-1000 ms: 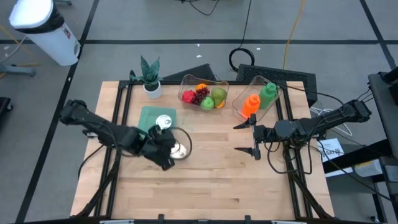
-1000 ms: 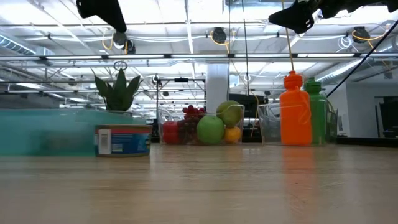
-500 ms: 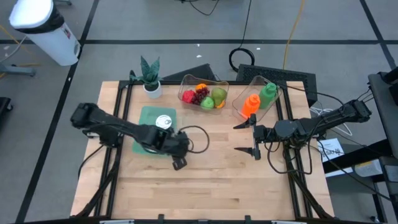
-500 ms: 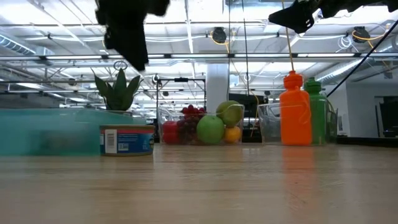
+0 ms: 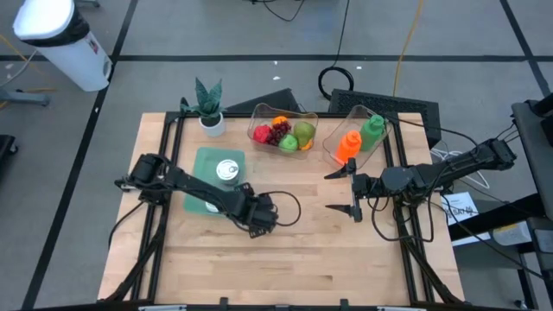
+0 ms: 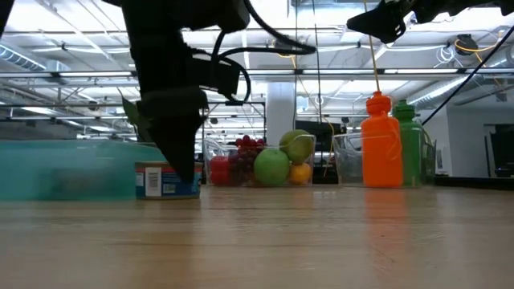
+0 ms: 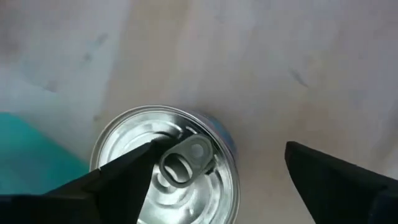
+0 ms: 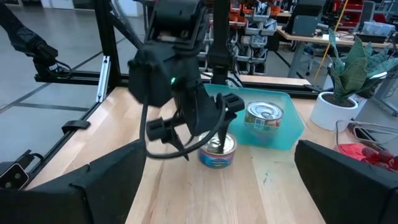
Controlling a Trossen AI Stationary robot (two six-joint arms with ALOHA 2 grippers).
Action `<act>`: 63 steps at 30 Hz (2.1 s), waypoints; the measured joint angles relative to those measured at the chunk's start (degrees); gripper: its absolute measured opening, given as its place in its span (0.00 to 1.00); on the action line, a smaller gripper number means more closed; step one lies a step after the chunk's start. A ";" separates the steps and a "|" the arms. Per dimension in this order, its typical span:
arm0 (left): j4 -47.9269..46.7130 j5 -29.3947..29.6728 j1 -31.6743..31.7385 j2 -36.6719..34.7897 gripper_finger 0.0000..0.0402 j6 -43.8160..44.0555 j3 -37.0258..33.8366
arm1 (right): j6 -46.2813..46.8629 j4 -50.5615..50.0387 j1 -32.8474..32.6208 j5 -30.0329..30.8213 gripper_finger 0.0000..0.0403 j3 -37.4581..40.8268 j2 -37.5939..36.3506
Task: Pick & Place Food Item
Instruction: Put the blue pink tuna can into the green bin
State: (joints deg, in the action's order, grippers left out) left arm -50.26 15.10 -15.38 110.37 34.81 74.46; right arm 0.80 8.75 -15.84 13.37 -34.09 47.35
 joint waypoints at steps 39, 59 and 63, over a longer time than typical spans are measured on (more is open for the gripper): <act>-4.79 4.35 -2.03 0.47 0.12 9.35 1.27 | 0.09 0.00 0.00 0.02 0.98 0.00 0.00; -22.73 7.84 0.90 -0.43 0.10 9.82 9.57 | 0.09 0.00 0.00 0.02 0.98 0.00 0.00; -22.10 5.99 4.98 -0.47 0.26 10.98 9.60 | 0.72 0.00 -0.01 0.00 0.98 0.00 0.00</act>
State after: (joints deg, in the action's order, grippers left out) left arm -72.36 21.09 -10.40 109.91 45.79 84.05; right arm 1.51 8.75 -15.85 13.37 -34.09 47.35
